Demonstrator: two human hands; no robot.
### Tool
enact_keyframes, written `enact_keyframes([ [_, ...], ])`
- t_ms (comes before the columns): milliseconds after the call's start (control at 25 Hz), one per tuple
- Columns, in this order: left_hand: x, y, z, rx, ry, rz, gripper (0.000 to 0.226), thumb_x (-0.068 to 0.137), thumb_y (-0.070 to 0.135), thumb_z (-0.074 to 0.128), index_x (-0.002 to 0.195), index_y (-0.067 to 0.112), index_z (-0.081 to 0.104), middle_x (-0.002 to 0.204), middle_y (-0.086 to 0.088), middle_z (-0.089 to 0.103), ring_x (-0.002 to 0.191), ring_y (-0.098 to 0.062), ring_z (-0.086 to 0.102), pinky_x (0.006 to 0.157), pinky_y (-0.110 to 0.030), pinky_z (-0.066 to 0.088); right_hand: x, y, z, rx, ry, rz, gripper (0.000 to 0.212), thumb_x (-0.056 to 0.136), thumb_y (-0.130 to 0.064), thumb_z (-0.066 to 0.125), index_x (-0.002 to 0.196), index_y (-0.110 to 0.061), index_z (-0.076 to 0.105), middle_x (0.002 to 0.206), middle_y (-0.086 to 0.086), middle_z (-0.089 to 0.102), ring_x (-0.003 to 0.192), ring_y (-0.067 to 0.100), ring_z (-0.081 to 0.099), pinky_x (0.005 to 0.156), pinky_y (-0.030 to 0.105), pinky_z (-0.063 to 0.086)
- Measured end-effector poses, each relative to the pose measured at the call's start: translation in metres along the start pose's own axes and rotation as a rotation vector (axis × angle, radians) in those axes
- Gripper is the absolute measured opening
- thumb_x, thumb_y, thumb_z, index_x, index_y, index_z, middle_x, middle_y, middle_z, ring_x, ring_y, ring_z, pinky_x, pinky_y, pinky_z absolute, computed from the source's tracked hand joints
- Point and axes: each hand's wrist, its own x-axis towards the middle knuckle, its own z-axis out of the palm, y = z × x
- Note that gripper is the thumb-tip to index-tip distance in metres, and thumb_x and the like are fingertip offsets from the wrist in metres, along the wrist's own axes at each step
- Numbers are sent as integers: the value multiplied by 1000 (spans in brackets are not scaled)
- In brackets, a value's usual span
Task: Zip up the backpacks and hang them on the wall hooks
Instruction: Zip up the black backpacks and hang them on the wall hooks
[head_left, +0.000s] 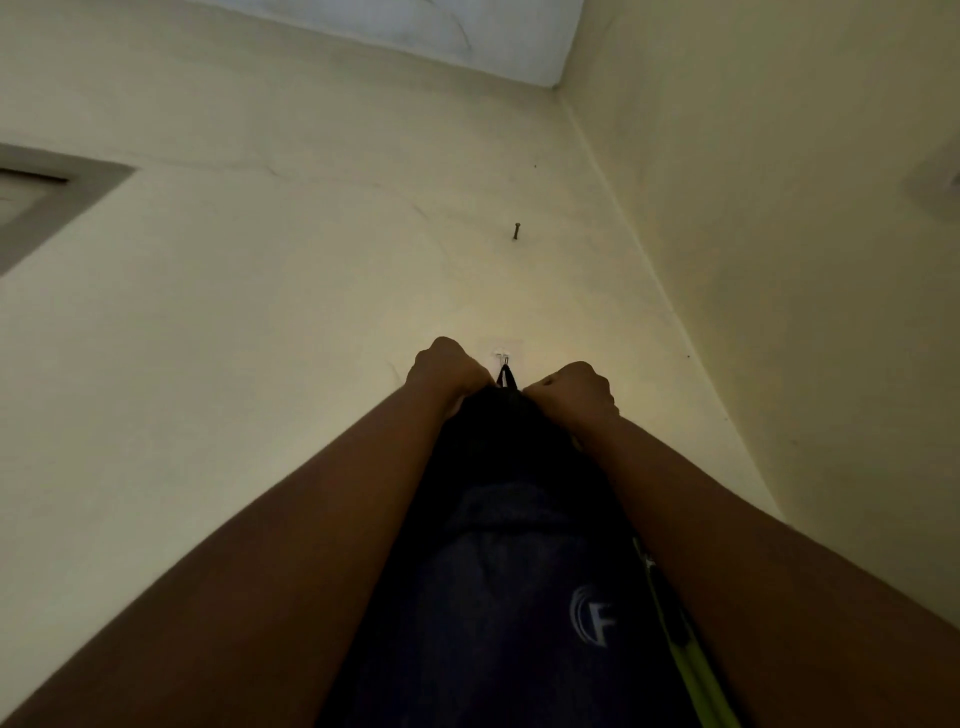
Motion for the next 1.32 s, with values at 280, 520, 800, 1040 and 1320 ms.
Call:
enact_keyframes([
  [280,-43,-18,-27,-156,-41,192,27,87,24,60,106,7,72,116,-11,69,113,-22,58,82,-22,42,-59,-2,-15,121,75,-101,32,94,-27,49,117,-11,65,125,9,64,120,26,54,103,32,40],
  [520,-119,-49,-70,-246,-198,211,50,90,39,53,134,16,50,141,-3,51,129,-18,47,102,-22,33,-139,-24,-24,228,31,164,45,93,-42,44,130,-18,53,133,7,56,120,25,53,106,40,42],
  [800,-225,-86,-118,-503,-231,185,35,89,33,57,121,19,62,130,6,57,113,1,47,88,0,31,-265,-39,-53,159,137,328,33,95,-32,45,117,-13,62,123,9,60,110,23,54,103,35,39],
  [1040,-305,-117,-137,-434,-366,215,31,88,23,60,119,16,63,128,2,58,130,-6,42,91,4,25,-351,-13,-78,142,141,536,30,93,-34,49,109,-15,65,92,3,63,88,22,59,86,37,50],
  [1320,-328,-99,-138,-303,-466,366,29,90,21,57,118,16,63,127,-2,60,132,-13,44,115,-26,24,-398,-1,-106,-15,54,558,33,95,-24,45,101,1,66,109,24,65,105,38,59,99,46,43],
])
